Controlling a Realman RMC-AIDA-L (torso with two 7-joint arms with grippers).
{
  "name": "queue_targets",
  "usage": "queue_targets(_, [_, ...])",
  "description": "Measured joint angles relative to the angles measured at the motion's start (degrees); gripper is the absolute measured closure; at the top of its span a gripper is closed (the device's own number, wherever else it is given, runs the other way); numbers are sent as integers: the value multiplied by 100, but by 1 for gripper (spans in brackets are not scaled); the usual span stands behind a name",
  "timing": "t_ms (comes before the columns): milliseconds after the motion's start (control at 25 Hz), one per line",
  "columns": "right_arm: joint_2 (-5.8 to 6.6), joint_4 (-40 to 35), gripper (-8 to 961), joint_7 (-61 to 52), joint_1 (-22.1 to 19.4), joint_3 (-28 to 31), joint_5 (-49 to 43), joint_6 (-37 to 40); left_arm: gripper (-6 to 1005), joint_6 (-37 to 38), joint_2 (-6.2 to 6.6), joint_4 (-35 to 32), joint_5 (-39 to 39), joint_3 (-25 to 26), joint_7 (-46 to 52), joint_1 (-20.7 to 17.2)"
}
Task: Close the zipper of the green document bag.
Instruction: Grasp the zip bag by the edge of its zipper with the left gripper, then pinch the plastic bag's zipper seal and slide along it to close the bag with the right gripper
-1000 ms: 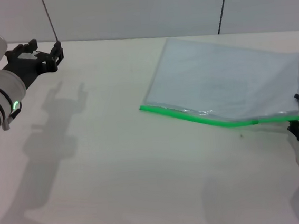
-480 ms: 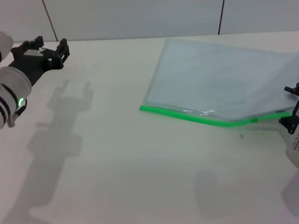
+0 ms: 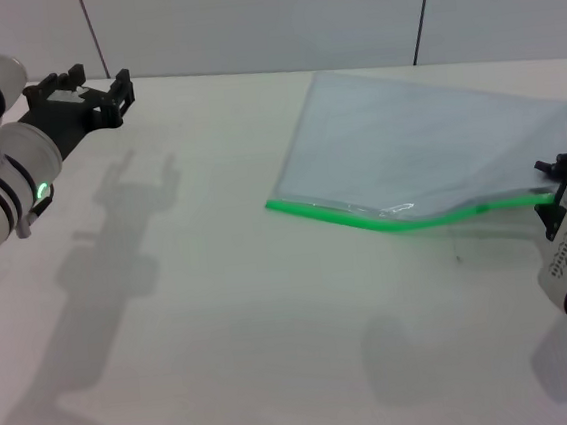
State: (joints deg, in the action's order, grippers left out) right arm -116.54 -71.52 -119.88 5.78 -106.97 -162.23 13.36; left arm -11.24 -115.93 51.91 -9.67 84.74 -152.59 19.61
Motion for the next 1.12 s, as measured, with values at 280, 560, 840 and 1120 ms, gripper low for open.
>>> queue_targets(280, [-46, 59, 776, -41, 46, 57, -30, -255, 463, 117, 25, 106, -3, -195, -2, 24])
queue_targets(560, [-38, -239, 831, -42, -88, 6, -35, -307, 471, 859, 231, 808, -17, -819, -52, 44])
queue_targets(840, [-5, -1028, 871, -26, -444, -206, -32, -246, 479, 2411, 670, 1930, -21, -1957, -98, 354])
queue_targets(1120, [-8, -1061, 902, -61, -418, -229, 33, -238, 487, 3155, 752, 2592, 51, -2563, -460, 792])
